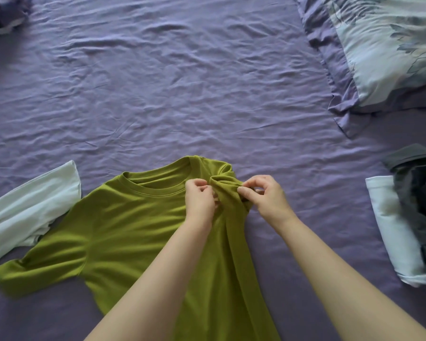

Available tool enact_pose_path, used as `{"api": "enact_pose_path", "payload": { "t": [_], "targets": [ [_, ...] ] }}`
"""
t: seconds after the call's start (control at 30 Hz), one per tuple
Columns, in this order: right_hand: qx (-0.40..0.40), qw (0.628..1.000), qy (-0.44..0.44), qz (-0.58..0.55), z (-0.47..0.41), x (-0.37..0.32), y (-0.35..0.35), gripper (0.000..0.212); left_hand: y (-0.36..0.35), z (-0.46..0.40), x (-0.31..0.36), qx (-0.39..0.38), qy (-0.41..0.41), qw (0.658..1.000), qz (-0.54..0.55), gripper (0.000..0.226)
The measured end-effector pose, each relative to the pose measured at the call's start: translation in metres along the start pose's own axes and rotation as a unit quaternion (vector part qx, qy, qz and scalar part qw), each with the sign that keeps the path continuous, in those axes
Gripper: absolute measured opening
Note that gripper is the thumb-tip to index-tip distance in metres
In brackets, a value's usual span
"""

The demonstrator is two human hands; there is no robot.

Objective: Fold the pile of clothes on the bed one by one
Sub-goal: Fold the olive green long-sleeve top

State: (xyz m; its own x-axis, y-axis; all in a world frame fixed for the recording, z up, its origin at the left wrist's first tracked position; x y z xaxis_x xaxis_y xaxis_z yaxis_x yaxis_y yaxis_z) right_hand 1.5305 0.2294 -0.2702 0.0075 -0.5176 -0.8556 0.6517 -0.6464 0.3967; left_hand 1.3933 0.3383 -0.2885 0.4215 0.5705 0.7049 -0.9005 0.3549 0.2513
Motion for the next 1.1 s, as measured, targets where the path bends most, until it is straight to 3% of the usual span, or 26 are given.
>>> {"api": "enact_pose_path", "payload": {
  "t": [0.07, 0.1, 0.2, 0.27, 0.37, 0.43, 0.5, 0.53, 0.6, 0.63, 0.77, 0.87, 1.0, 1.1],
  "targets": [
    [0.032, 0.999, -0.016, 0.004, -0.006, 0.000, 0.008, 0.011, 0.003, 0.010, 0.021, 0.008, -0.176, 0.976, -0.128, 0.018],
    [0.036, 0.999, -0.030, -0.011, -0.010, -0.001, 0.011, 0.013, -0.002, 0.017, 0.026, -0.020, -0.222, 0.964, -0.141, 0.018],
    [0.002, 0.991, -0.076, -0.112, -0.016, -0.011, 0.010, 0.016, -0.029, 0.035, 0.029, -0.120, -0.264, 0.943, -0.165, 0.023],
    [-0.018, 0.981, -0.100, -0.165, -0.019, -0.018, 0.010, 0.017, -0.038, 0.036, 0.034, -0.115, -0.290, 0.927, -0.208, 0.030],
    [-0.031, 0.974, -0.117, -0.192, -0.022, -0.021, 0.012, 0.018, -0.037, 0.030, 0.052, -0.067, -0.313, 0.909, -0.267, 0.019],
    [-0.018, 0.970, -0.129, -0.207, -0.024, -0.016, 0.018, 0.018, -0.033, 0.017, 0.054, -0.069, -0.262, 0.929, -0.250, 0.012],
    [0.017, 0.957, -0.168, -0.234, -0.024, -0.002, 0.025, 0.017, -0.023, 0.005, 0.041, -0.100, -0.108, 0.983, -0.113, 0.010],
    [0.035, 0.950, -0.191, -0.247, -0.024, 0.006, 0.027, 0.017, -0.020, 0.004, 0.031, -0.118, -0.015, 0.993, -0.027, 0.010],
    [0.059, 0.944, -0.209, -0.248, -0.021, 0.017, 0.030, 0.017, -0.022, 0.008, 0.013, -0.152, 0.121, 0.975, 0.106, 0.019],
    [0.062, 0.952, -0.196, -0.229, -0.021, 0.018, 0.031, 0.016, -0.023, 0.010, 0.008, -0.165, 0.150, 0.966, 0.133, 0.023],
    [0.030, 0.990, -0.087, -0.110, -0.018, 0.004, 0.024, 0.013, -0.036, 0.018, -0.001, -0.199, 0.146, 0.959, 0.143, 0.025],
    [-0.023, 0.994, -0.107, -0.030, -0.010, 0.011, 0.008, 0.014, -0.042, 0.022, -0.002, -0.201, 0.147, 0.950, 0.190, 0.026],
    [-0.066, 0.967, -0.204, -0.137, 0.002, 0.024, -0.005, 0.023, -0.042, 0.023, -0.005, -0.185, 0.156, 0.949, 0.202, 0.022],
    [-0.038, 0.966, -0.183, -0.176, -0.002, 0.020, -0.001, 0.019, -0.041, 0.021, -0.002, -0.193, 0.055, 0.978, 0.051, 0.034]
  ]
}}
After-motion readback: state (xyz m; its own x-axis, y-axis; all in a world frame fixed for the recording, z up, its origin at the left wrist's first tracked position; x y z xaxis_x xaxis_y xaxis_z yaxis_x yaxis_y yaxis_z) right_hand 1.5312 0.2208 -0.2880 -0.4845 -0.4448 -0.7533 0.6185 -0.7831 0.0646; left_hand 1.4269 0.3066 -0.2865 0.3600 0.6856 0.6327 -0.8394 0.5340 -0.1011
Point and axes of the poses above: each hand's wrist, its own z-axis away from the middle knuckle, its own y-axis out of the back of the hand, x = y × z, the point moved 8 cm from there along -z, towards the middle knuckle, and after that the axes turned 6 degrees about x, right-handed, at the moved point
